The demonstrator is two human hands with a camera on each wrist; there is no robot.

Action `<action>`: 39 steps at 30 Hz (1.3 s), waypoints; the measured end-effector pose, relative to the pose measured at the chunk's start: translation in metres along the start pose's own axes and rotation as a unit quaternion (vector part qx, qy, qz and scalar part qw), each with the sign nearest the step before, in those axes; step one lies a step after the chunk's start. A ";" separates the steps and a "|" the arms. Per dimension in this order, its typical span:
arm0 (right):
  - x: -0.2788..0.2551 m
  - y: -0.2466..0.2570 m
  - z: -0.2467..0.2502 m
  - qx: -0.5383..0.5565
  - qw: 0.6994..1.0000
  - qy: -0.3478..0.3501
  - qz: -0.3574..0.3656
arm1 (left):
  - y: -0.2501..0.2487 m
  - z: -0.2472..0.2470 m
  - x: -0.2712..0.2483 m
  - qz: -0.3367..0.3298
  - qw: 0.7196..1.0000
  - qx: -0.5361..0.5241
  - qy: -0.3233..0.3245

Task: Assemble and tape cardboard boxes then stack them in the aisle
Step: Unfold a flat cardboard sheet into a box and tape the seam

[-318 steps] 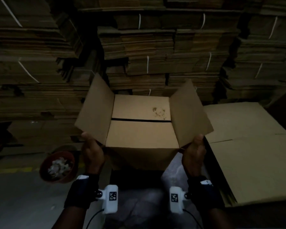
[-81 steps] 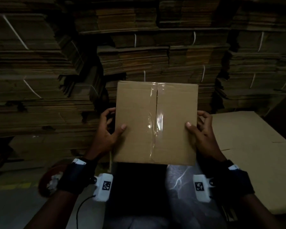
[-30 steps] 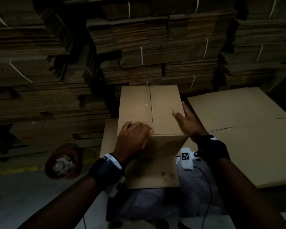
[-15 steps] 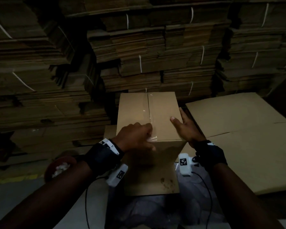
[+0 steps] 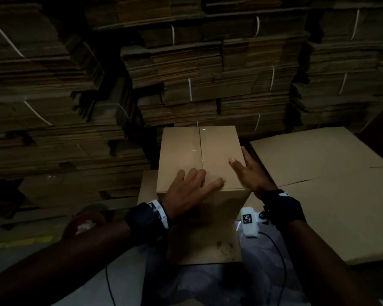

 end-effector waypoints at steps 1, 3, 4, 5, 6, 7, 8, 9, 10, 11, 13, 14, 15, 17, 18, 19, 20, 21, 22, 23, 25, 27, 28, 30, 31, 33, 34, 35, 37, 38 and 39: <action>0.001 -0.002 0.000 -0.003 1.000 0.002 0.000 | -0.001 -0.002 -0.001 -0.012 0.999 0.016 -0.026; 0.001 -0.003 0.001 -0.009 1.000 0.003 0.000 | 0.008 0.001 0.002 -0.006 0.997 -0.045 -0.056; 0.001 -0.003 0.000 -0.005 1.000 0.004 -0.003 | 0.014 0.005 0.002 -0.005 0.995 -0.084 -0.047; 0.001 -0.002 0.000 0.000 1.000 0.004 0.000 | 0.019 0.008 0.004 -0.022 0.992 -0.116 -0.052; 0.000 0.000 0.000 0.004 1.000 0.005 -0.002 | 0.024 0.010 0.006 -0.038 0.989 -0.132 -0.061; 0.000 0.000 0.000 0.003 1.000 0.006 -0.005 | 0.031 0.014 0.007 -0.032 0.983 -0.168 -0.073; 0.000 0.000 -0.001 0.001 1.000 0.005 -0.007 | 0.040 0.018 0.010 -0.014 0.972 -0.216 -0.091; 0.000 0.000 0.000 0.002 1.000 0.005 -0.007 | 0.049 0.023 0.014 0.013 0.956 -0.270 -0.110; -0.001 0.000 0.000 0.004 1.000 0.006 -0.009 | 0.057 0.028 0.019 0.050 0.939 -0.319 -0.120; 0.000 -0.002 0.001 0.008 1.000 0.009 -0.006 | 0.062 0.037 0.025 0.092 0.917 -0.368 -0.121; 0.001 -0.003 0.001 0.017 1.000 0.015 -0.003 | 0.071 0.043 0.037 0.187 0.836 -0.507 -0.093; 0.000 -0.003 0.000 0.018 1.000 0.015 -0.007 | 0.074 0.046 0.042 0.211 0.787 -0.573 -0.086; 0.001 -0.004 0.000 0.021 1.000 0.015 -0.008 | 0.077 0.048 0.048 0.214 0.756 -0.611 -0.097; 0.001 -0.004 0.001 0.024 1.000 0.019 -0.008 | 0.086 0.049 0.060 0.196 0.767 -0.601 -0.111; 0.001 -0.003 0.001 0.023 0.999 0.021 -0.009 | 0.089 0.051 0.065 0.183 0.779 -0.592 -0.097; 0.001 -0.004 0.002 0.021 0.999 0.023 -0.007 | 0.090 0.052 0.068 0.174 0.786 -0.589 -0.073; 0.001 -0.004 0.002 0.020 1.000 0.024 -0.003 | 0.092 0.050 0.073 0.170 0.780 -0.600 -0.043; 0.003 -0.005 0.003 0.017 1.000 0.023 0.004 | 0.092 0.049 0.076 0.168 0.767 -0.618 -0.022; 0.003 -0.004 0.003 0.014 1.000 0.021 0.009 | 0.091 0.047 0.077 0.167 0.754 -0.636 -0.006; 0.003 -0.004 0.003 0.013 1.000 0.022 0.010 | 0.092 0.043 0.079 0.170 0.747 -0.642 0.000; 0.003 -0.006 0.003 0.018 1.000 0.023 0.005 | 0.096 0.035 0.081 0.188 0.769 -0.611 0.003; 0.004 -0.007 0.003 0.023 0.999 0.025 0.004 | 0.101 0.030 0.083 0.198 0.800 -0.566 0.013; 0.005 -0.007 0.002 0.024 0.999 0.025 0.003 | 0.103 0.030 0.084 0.199 0.811 -0.549 0.024; 0.004 -0.006 0.001 0.028 0.999 0.027 -0.003 | 0.104 0.033 0.088 0.193 0.835 -0.512 0.058; 0.004 -0.005 0.001 0.029 0.999 0.029 -0.002 | 0.103 0.035 0.092 0.183 0.856 -0.477 0.078; 0.001 0.000 0.000 0.025 0.999 0.031 0.001 | 0.097 0.039 0.101 0.156 0.909 -0.370 0.110; 0.000 0.001 0.000 0.022 0.999 0.028 0.003 | 0.095 0.040 0.105 0.146 0.927 -0.325 0.117; -0.001 0.002 0.001 0.022 0.999 0.026 0.006 | 0.094 0.041 0.109 0.137 0.937 -0.296 0.122; -0.002 0.003 0.001 0.025 0.999 0.029 0.015 | 0.095 0.039 0.116 0.124 0.949 -0.254 0.135; -0.002 0.004 0.002 0.025 0.999 0.032 0.018 | 0.095 0.037 0.119 0.119 0.954 -0.233 0.144; -0.002 0.005 0.001 0.025 0.999 0.035 0.016 | 0.097 0.035 0.122 0.116 0.961 -0.201 0.150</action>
Point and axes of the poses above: each hand's wrist, its own x-axis towards the middle knuckle, its own z-axis out of the back of the hand, y = z × x, the point moved 2 cm from there along x, towards the middle knuckle, and after that the axes turned 1 degree about y, right-handed, at the moved point
